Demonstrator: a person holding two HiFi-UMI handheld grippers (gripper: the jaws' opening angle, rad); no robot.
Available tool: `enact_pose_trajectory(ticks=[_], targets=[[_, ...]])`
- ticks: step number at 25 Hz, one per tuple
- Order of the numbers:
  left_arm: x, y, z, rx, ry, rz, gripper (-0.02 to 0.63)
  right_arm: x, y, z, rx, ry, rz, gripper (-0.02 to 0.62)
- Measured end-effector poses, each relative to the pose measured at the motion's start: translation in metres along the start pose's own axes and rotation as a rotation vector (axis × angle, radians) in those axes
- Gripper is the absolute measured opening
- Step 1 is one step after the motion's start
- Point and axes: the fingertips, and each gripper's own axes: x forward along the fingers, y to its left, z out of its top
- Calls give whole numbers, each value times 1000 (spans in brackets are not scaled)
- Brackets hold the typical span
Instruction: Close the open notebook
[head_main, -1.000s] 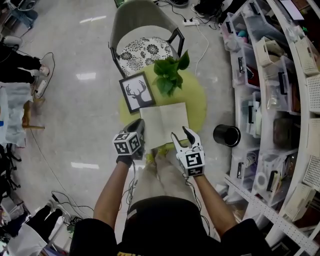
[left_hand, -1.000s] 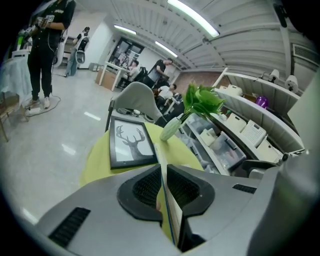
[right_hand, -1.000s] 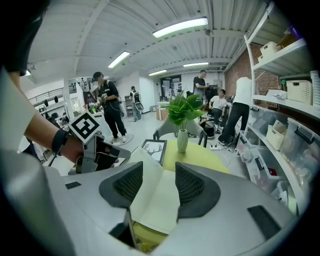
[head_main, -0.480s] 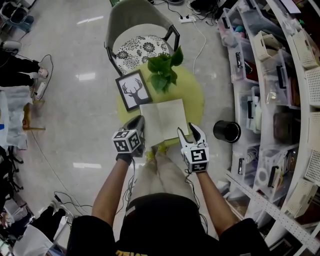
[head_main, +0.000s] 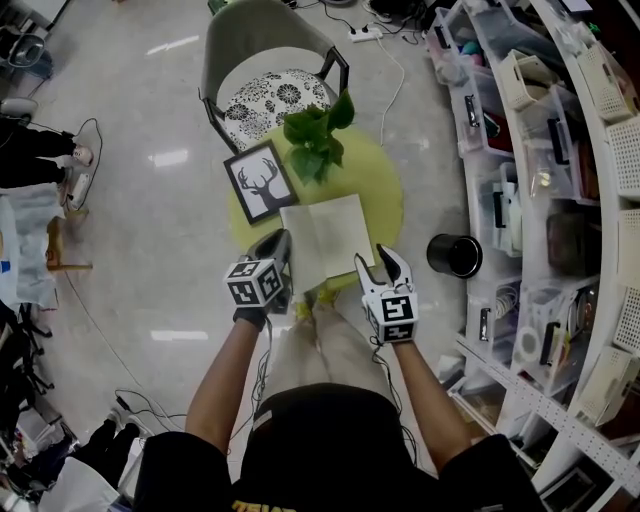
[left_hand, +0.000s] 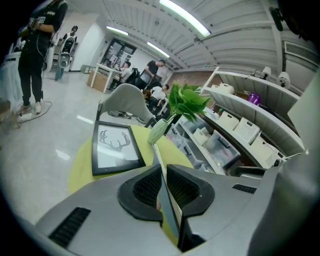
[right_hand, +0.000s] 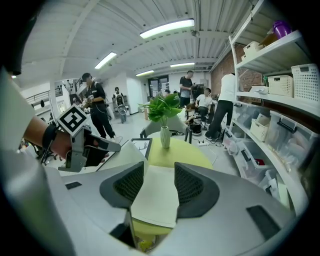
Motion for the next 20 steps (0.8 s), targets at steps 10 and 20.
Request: enact_pose_trajectory(ticks=[10, 20], targets=[[9, -15, 0, 19, 7, -36, 50, -1, -8, 0, 11, -3, -14, 187], [18, -26, 1, 38, 21, -58, 51, -1, -12, 0, 22, -9, -19, 186]])
